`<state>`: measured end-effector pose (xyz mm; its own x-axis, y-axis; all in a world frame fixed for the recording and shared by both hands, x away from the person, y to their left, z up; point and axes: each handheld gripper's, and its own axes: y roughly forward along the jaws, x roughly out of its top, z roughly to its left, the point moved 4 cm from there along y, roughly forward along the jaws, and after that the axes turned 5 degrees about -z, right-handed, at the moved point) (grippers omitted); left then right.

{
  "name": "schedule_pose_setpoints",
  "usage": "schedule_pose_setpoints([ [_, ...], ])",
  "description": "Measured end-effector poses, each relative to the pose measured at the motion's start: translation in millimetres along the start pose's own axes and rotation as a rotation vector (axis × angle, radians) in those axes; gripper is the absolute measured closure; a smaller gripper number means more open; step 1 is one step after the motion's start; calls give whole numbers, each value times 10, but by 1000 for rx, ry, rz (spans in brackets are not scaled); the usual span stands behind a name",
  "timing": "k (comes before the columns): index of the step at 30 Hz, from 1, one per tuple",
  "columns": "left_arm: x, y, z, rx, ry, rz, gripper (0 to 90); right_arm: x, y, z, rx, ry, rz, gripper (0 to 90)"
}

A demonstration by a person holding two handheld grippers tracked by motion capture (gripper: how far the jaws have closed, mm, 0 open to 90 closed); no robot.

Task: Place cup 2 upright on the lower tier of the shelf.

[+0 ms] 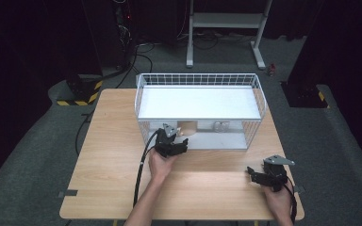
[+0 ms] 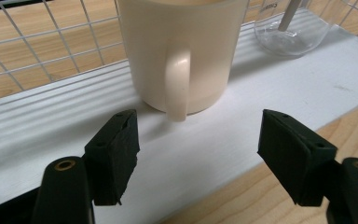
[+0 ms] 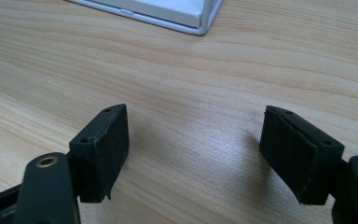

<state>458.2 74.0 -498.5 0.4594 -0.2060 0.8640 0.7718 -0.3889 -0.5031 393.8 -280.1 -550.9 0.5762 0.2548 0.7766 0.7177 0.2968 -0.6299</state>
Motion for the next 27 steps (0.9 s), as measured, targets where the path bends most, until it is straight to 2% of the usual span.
schedule_pose_setpoints([
  [9, -6, -159, 26, -9, -12, -30, 281, 0, 0, 0, 0, 0, 0, 239],
  [13, 0, -209, 29, -6, 6, -30, 279, 0, 1, -1, 0, -2, -1, 239],
  [27, -30, -354, 46, -24, 12, -41, 267, 0, 0, 0, 1, 0, 0, 239],
])
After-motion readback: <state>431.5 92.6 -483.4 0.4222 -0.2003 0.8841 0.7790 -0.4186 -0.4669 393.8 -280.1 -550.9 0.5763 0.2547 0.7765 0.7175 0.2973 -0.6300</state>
